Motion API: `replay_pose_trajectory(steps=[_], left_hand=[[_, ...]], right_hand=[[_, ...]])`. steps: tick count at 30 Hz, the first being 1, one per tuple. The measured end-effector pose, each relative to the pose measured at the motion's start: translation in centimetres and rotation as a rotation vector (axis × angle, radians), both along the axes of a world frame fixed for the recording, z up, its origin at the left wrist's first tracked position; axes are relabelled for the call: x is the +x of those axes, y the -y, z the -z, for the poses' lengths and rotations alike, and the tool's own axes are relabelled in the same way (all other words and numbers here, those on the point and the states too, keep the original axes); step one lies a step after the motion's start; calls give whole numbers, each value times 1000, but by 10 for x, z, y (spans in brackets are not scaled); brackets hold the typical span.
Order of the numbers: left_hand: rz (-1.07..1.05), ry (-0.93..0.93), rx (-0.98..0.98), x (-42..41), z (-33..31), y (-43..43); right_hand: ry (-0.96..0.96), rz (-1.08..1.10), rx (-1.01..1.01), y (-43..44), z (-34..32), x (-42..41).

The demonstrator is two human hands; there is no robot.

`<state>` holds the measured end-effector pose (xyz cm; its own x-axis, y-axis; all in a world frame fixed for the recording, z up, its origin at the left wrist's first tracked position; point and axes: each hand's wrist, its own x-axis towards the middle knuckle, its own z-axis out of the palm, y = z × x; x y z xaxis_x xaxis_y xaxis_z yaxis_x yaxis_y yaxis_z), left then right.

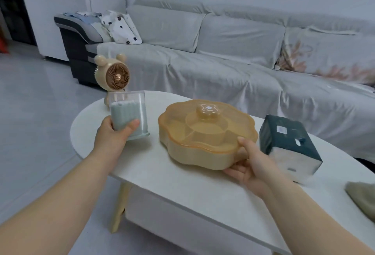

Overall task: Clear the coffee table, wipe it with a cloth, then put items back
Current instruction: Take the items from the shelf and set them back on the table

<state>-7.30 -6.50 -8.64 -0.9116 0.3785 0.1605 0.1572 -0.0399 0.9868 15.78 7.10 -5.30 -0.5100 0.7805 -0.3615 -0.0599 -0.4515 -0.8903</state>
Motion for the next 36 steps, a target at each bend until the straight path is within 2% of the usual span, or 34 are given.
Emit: replay_pose_trajectory(steps=[4, 6, 9, 14, 17, 19, 20, 22, 24, 26, 29, 33, 36], left_hand=[[-1, -65, -73, 3, 1, -3], [6, -106, -119, 4, 3, -3], [57, -169, -218, 8, 4, -5], [69, -197, -257, 9, 3, -5], [71, -201, -263, 9, 3, -5], [76, -202, -254, 9, 3, -5], [78, -202, -251, 10, 3, -5], [83, -205, -254, 10, 3, -6], [86, -204, -262, 11, 2, -5], [86, -203, -272, 11, 1, -5], [91, -193, -280, 11, 2, -5], [110, -192, -300, 9, 2, -4], [116, -204, -316, 11, 2, -3]], right_hand=[[-9, 48, -26, -9, 1, -4], [46, 47, -8, -12, 1, -5], [279, -19, 154, -15, 0, -1], [716, -146, 504, -15, -10, 9], [894, 24, 999, -9, -7, 12], [739, 156, 1425, 6, -4, 9], [670, 141, 1631, 16, -2, 4], [749, 26, 1911, 27, 7, -11], [891, -206, 1912, 33, 13, -29], [945, -358, 1791, 29, 17, -42], [1066, -370, 1723, 11, 25, -51], [1134, -356, 1675, -5, 23, -44], [1155, -262, 1685, -5, 23, -39]])
